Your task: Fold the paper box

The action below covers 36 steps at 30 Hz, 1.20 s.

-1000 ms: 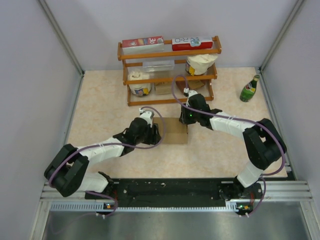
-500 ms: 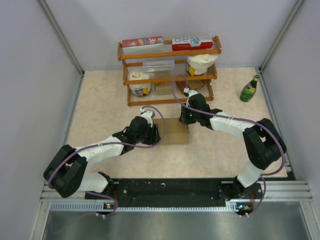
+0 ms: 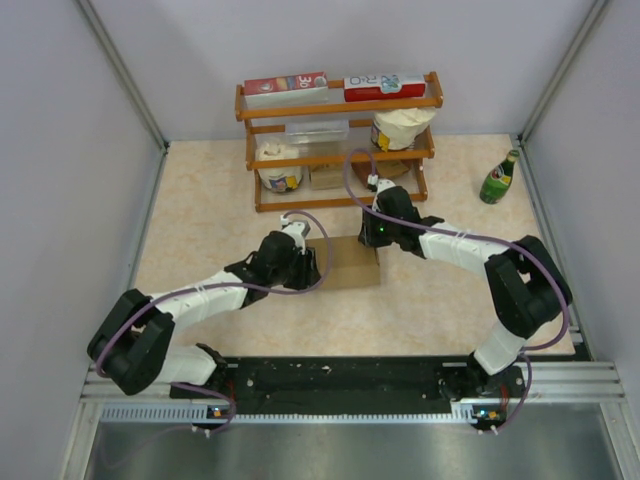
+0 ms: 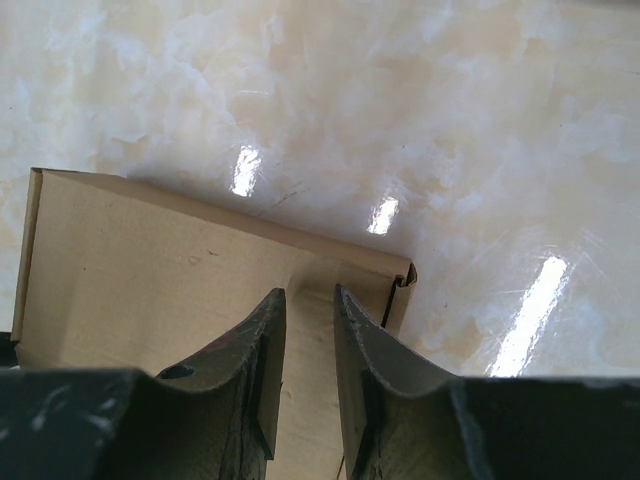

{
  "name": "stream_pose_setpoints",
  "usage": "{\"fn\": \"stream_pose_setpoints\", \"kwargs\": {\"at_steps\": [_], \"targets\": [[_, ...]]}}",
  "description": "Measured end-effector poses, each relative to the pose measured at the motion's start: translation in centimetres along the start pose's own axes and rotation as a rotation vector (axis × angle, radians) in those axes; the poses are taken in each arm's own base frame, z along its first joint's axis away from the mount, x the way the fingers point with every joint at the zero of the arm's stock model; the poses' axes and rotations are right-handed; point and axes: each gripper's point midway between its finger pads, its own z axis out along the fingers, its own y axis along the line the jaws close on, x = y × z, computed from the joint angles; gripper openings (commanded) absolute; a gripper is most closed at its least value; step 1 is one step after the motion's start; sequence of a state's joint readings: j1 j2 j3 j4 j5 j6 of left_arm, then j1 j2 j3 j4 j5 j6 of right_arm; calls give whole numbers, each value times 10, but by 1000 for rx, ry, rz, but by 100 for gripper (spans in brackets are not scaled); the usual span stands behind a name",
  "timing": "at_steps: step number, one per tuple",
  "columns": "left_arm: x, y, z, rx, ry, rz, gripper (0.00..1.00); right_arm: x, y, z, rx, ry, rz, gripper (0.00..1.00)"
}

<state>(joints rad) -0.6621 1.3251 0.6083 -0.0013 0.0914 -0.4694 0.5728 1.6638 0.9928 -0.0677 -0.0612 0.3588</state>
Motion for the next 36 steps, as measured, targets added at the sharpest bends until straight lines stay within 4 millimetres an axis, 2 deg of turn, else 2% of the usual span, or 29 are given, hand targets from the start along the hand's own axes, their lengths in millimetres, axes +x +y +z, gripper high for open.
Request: {"fn": "stream_pose_setpoints", "kwargs": {"at_steps": [10,20,36], "targets": [[6,-2,4,10,59,-23,51,-1,0,0,0,0,0,26],[11,-1,6,8,79,-47,41,-1,0,0,0,0,0,26],[16,-9,11,49,108,-99,37,-2,-1,1,4,-5,1,26]]}}
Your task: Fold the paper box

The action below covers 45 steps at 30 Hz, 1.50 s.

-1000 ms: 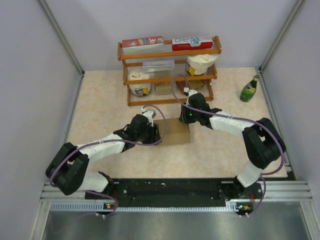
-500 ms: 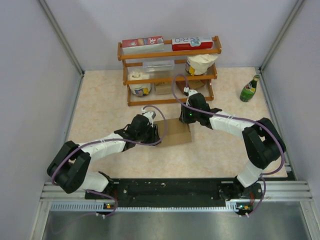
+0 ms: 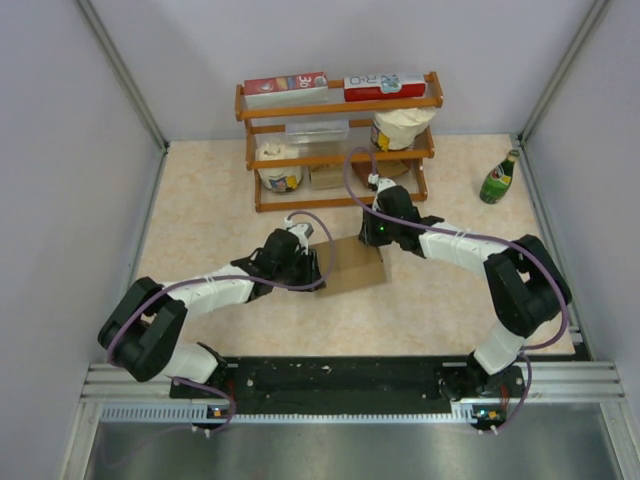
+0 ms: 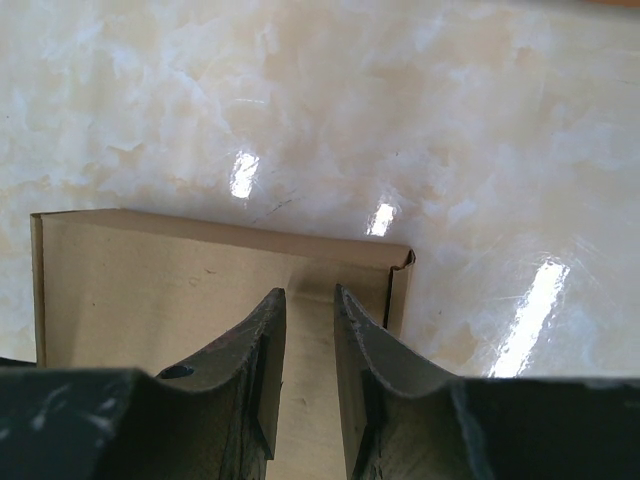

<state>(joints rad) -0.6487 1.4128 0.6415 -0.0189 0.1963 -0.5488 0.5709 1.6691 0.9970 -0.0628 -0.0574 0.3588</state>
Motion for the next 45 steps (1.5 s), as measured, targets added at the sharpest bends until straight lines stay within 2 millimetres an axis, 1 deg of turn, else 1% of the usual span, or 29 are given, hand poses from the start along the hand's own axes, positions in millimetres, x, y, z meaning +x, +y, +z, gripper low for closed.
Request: {"fn": "stream_pose_setpoints", "kwargs": {"at_steps": [8,13,23,38,40,45], "targets": [[-2,-2,0,6,-7,-6,30,-2,-1,1,1,-6,2,26],[-3,-1,1,8,-8,-9,30,-2,-2,2,1,-9,3,26],[-4,4,3,-11,-18,5,38,-3,-2,3,3,-12,2,26],[-11,26,11,-101,-79,56,38,-3,-1,3,-2,-11,2,26],[-11,29,11,-116,-85,64,39,-3,0,4,-4,-9,2,26],[-10,46,10,-189,-101,85,43,-3,1,4,-11,-6,2,26]]}}
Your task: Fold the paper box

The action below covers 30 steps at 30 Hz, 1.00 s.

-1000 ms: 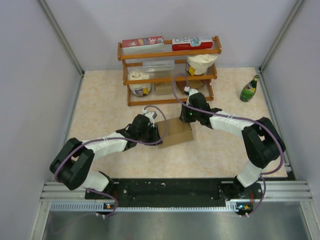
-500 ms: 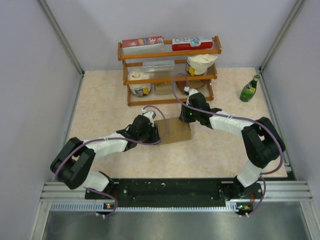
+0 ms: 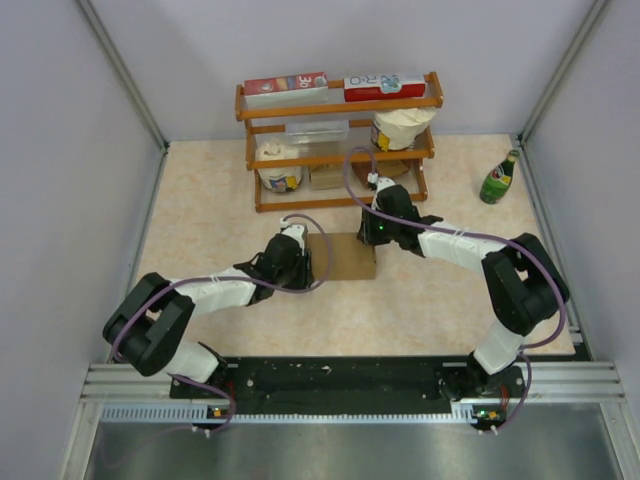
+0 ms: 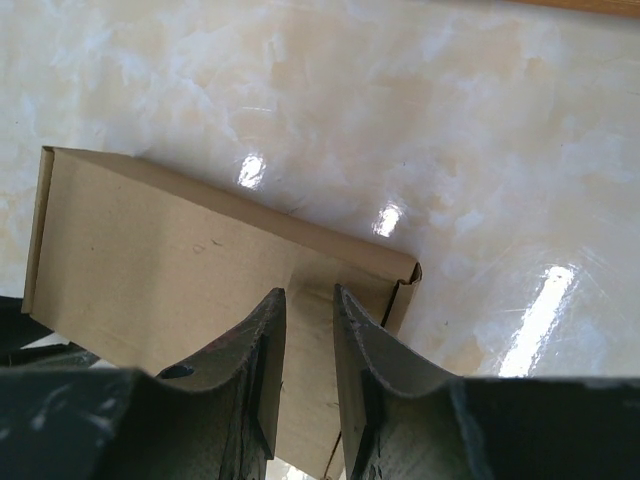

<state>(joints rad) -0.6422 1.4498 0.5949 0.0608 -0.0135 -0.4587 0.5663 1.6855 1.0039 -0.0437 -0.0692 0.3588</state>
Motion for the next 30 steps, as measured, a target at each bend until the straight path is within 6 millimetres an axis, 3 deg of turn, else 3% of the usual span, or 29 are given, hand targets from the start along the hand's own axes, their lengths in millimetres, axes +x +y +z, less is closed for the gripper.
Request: {"fn": "stream_pose_setpoints", "kwargs": {"at_steps": [14,20,25,28,30], "targets": [[-12,25,1,-141,-76,-3,52,1,5,-1,-31,9,-9,28],[-12,34,-3,-181,-111,-47,52,8,14,-20,-80,54,-36,31],[-11,35,-10,-182,-134,-94,51,-13,12,-28,-43,33,-57,31],[-12,33,-18,-163,-162,-126,43,-39,9,-21,-5,-1,-61,27],[-13,31,-23,-145,-178,-138,33,-54,2,-11,35,-19,-55,22]]}}
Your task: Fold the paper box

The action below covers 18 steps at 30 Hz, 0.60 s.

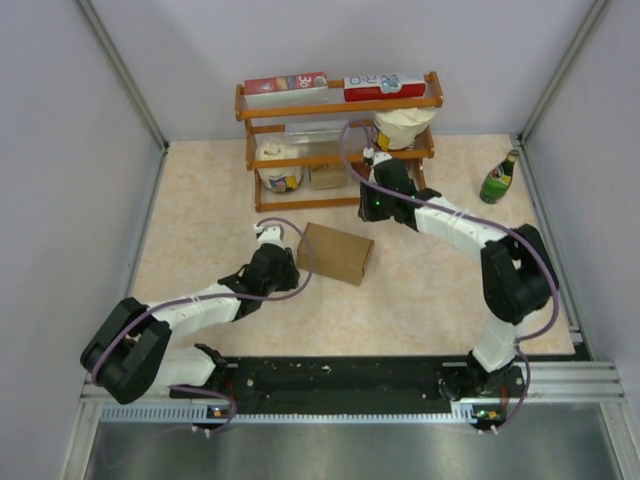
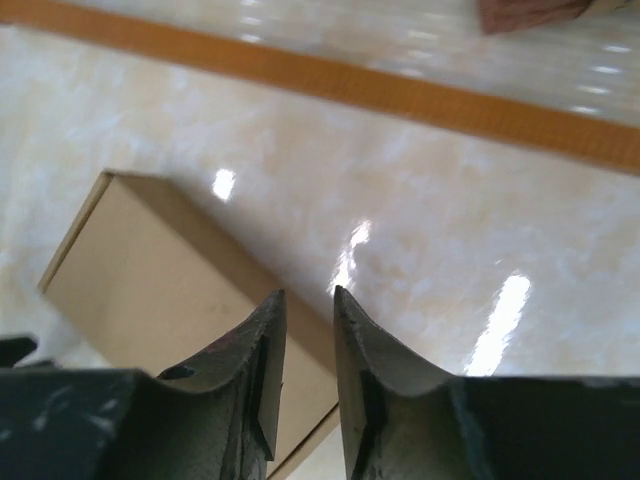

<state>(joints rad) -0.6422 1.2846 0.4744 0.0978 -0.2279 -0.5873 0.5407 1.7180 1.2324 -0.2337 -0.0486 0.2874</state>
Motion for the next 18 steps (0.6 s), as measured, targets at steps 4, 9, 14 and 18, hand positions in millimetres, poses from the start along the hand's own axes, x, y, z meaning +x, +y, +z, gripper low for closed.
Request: {"fn": "stream_pose_setpoints", "kwargs": {"at_steps": [4,9,14,18], "targets": [[-3,-9,-3,47,-8,-26,0,-9,-26,25,106,14,-4,8],[-2,-17,-3,86,3,-40,0,17,-50,45,201,114,-34,5],[3,-17,-1,84,20,-46,0,41,-56,44,210,191,-63,6],[8,-14,3,67,41,-42,0,77,-55,39,179,272,-79,8]]}}
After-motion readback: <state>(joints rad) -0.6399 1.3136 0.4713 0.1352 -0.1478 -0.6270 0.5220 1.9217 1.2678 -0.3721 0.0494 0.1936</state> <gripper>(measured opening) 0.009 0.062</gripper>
